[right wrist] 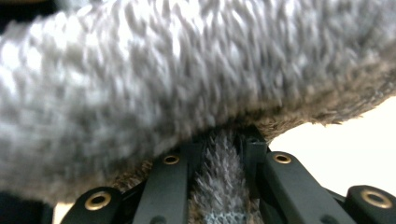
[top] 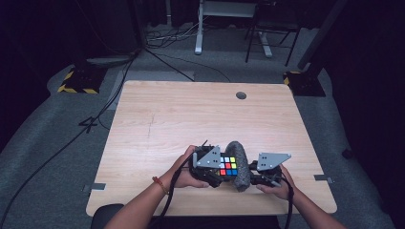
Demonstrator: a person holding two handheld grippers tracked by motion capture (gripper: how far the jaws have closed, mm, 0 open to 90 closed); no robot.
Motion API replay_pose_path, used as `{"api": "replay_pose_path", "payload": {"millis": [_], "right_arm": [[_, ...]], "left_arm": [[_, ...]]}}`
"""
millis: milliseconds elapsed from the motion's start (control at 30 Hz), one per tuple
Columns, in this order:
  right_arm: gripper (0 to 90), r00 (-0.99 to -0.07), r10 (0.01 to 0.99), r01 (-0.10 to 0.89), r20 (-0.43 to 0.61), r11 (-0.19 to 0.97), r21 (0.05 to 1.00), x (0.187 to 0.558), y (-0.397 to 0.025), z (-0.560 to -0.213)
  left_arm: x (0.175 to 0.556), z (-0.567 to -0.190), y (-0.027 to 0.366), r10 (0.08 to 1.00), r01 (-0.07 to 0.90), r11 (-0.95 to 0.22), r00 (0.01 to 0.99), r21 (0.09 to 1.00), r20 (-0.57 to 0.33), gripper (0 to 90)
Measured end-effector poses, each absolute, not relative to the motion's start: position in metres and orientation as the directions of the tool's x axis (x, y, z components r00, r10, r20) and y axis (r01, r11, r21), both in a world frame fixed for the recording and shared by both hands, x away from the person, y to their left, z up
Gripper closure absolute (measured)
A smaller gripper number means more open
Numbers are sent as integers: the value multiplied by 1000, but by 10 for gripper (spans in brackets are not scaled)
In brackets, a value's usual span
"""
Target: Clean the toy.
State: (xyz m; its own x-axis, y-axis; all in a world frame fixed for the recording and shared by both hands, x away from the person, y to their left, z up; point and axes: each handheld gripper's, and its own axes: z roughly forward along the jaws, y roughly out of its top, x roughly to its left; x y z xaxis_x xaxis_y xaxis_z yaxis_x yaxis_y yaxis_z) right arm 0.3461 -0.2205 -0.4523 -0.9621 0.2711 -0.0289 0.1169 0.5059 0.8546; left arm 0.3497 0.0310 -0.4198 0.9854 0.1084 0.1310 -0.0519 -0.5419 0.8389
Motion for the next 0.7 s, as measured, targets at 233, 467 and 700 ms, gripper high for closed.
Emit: {"api": "replay_pose_path", "payload": {"millis": [233,467,700], "right_arm": [[774,-960,280,107,-25,448,888,344,-230,-444],[774,-973,229,63,-39,424,904,340,-218,-439],[775,-959,277,71,-63,450,890,342,-223,-438]], "left_arm": [[349,-429,23,109,-76,-641,976,764,188,329],[348,-442,9,108,-80,-711,969,699,221,329],[355,-439,18,122,-41,-671,979,741,164,334]]}}
